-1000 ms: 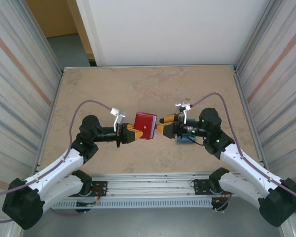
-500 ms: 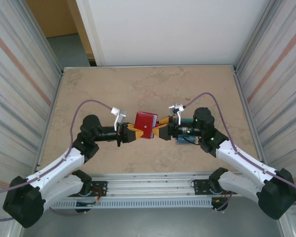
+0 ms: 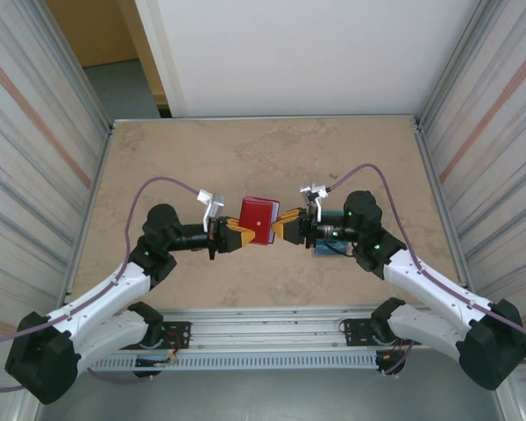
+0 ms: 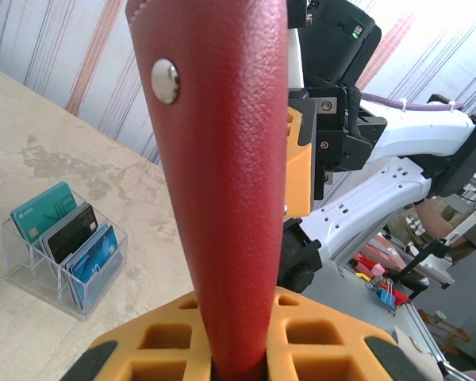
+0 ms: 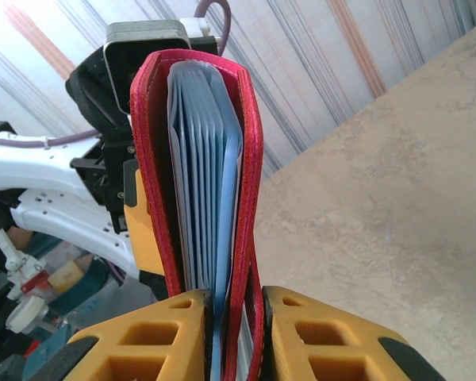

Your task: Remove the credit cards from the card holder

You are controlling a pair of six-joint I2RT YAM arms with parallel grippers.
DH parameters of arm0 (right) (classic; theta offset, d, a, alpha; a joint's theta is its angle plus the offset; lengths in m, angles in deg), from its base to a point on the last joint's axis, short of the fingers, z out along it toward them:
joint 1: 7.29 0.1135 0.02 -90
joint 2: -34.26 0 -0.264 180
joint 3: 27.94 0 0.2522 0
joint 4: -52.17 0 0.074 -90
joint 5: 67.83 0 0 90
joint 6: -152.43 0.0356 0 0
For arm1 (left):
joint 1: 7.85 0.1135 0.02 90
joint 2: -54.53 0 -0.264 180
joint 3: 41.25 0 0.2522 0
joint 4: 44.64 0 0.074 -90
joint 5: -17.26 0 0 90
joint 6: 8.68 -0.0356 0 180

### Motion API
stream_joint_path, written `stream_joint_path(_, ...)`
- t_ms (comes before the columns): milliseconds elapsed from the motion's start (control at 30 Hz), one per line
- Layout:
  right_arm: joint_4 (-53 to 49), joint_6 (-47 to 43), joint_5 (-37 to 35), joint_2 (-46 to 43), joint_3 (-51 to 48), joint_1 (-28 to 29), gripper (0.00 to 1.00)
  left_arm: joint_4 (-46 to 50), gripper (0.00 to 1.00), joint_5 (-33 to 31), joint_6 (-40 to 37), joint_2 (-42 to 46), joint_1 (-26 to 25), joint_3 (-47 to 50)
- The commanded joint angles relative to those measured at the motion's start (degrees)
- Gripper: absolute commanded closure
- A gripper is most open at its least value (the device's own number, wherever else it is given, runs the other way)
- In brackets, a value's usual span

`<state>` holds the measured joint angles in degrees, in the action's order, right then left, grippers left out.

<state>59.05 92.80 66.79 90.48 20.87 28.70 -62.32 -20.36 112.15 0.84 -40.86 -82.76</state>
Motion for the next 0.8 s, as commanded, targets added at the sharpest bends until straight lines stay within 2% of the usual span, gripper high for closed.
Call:
stream_joint_path(0,0.7,0.0,-2.4,0.2,0.6,-1.0,0.77,-4.5,1.0,2.3,0.0,1.0,-1.0,-0.6)
stream_joint_path(400,2.2,1.8,-2.3,-0.2,-0.8,-2.0,0.76,-4.2,1.0,2.0,-0.4,1.5,-1.3,-0.7)
stream_joint_path(767,4.6,2.4,-0.3,2.6,-0.2,0.2,0.64,-4.4,1.0,1.2,-0.5,0.5,-1.5,-1.0)
